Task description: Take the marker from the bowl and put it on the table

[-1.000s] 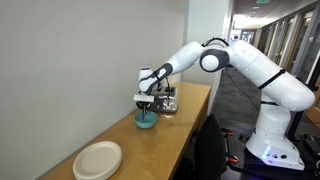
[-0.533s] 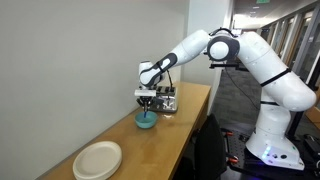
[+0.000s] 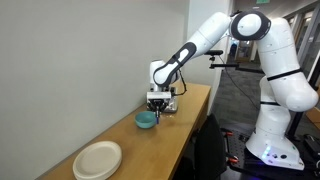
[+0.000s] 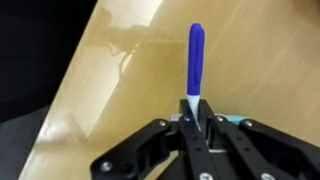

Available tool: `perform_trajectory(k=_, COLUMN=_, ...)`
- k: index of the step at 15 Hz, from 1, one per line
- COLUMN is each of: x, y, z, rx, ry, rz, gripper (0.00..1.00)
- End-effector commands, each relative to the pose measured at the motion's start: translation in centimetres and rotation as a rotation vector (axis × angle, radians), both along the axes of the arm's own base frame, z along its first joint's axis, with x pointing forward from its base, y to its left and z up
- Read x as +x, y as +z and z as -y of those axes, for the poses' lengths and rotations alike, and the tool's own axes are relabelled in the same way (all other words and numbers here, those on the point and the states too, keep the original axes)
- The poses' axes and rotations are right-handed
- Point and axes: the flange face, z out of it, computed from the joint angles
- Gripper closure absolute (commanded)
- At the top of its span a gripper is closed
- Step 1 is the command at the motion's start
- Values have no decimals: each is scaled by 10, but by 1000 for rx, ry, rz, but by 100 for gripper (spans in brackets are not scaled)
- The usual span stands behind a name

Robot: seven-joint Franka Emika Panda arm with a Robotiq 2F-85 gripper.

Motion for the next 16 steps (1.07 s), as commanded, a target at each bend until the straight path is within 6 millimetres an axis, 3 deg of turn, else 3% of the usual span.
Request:
perform_trajectory(k=1, x=-48, y=1, z=-27, rx=20, ry=22, rz=47, gripper=97)
perform_trajectory(k=5, x=-62, y=-13, z=-66, rx=3, ry=83, rz=42, gripper=97)
perform_trajectory(k=9, x=-50, y=-27, z=-93, rx=-15, ry=157, rz=59, gripper=97)
perform_trajectory(k=12, x=-36, y=-38, z=-101, rx=-28, ry=198, rz=82, gripper=97)
perform_trajectory(k=13, x=-31, y=-38, z=-104, rx=-27, ry=206, rz=87, gripper=62)
perform_trajectory(k=15, x=-22, y=-41, z=-105, rx=-32, ry=213, rz=89, gripper=55)
perform_trajectory(k=16, x=-19, y=-40, z=-104, rx=-18, ry=218, rz=80, gripper=46)
